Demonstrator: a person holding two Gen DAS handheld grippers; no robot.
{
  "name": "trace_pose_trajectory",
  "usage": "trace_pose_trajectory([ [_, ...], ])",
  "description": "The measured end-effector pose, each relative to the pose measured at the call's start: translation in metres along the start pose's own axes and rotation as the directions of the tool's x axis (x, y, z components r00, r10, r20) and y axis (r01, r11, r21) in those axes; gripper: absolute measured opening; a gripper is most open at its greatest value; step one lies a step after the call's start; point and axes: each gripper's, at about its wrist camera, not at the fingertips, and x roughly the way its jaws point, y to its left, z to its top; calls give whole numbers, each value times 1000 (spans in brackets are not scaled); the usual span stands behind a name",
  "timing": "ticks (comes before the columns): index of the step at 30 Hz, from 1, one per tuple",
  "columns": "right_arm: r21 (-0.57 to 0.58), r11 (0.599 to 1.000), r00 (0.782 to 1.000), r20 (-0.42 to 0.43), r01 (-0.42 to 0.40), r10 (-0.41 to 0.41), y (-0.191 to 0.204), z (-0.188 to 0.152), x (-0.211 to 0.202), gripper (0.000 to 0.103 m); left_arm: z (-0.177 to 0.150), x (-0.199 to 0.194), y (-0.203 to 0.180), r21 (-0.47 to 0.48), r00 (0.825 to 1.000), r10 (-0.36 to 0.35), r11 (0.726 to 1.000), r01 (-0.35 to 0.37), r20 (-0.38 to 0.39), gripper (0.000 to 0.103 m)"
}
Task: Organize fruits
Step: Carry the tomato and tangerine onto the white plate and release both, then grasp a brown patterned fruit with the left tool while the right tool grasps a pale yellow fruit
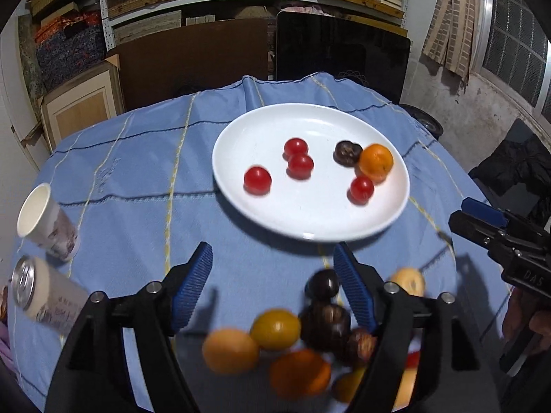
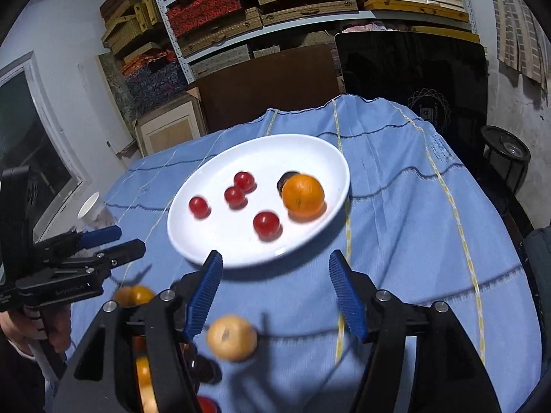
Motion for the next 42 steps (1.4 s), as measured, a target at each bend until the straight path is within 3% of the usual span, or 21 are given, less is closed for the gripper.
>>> trace_pose_trajectory([
  [5, -26, 999, 1000, -1, -24, 24, 14, -35, -30, 78, -42, -29, 3, -3, 1000, -4, 1000, 4, -9, 74],
  [9, -83, 996, 1000, -8, -21, 20, 31, -57, -48, 87, -76, -50, 3, 9, 1000, 23, 1000, -23, 7, 82],
  [15, -66, 997, 999, -8, -39, 38, 39, -86, -69, 87, -120, -57, 4, -7, 999, -8, 1000, 8, -44, 82],
  [24, -70, 996, 997, -61, -57, 53, 47, -113, -73, 87, -145, -37, 3, -27, 992, -18, 1000, 15, -128, 81],
  [29, -89, 994, 996, -75, -57, 50, 52, -120, -73, 87, -146, -30, -1, -2, 992, 21, 1000, -22, -124, 62],
  [31, -103, 993, 996, -76, -59, 51, 56, -121, -73, 87, -146, -31, -3, 14, 993, 18, 1000, -17, -114, 42],
  [40, -177, 969, 974, -179, -170, 139, 99, -127, -54, 86, -150, -38, 9, -13, 993, 22, 1000, -24, -120, 42],
  [42, -177, 965, 966, -207, -193, 155, 110, -129, -43, 76, -152, -40, 14, -23, 993, 25, 999, -28, -117, 42],
])
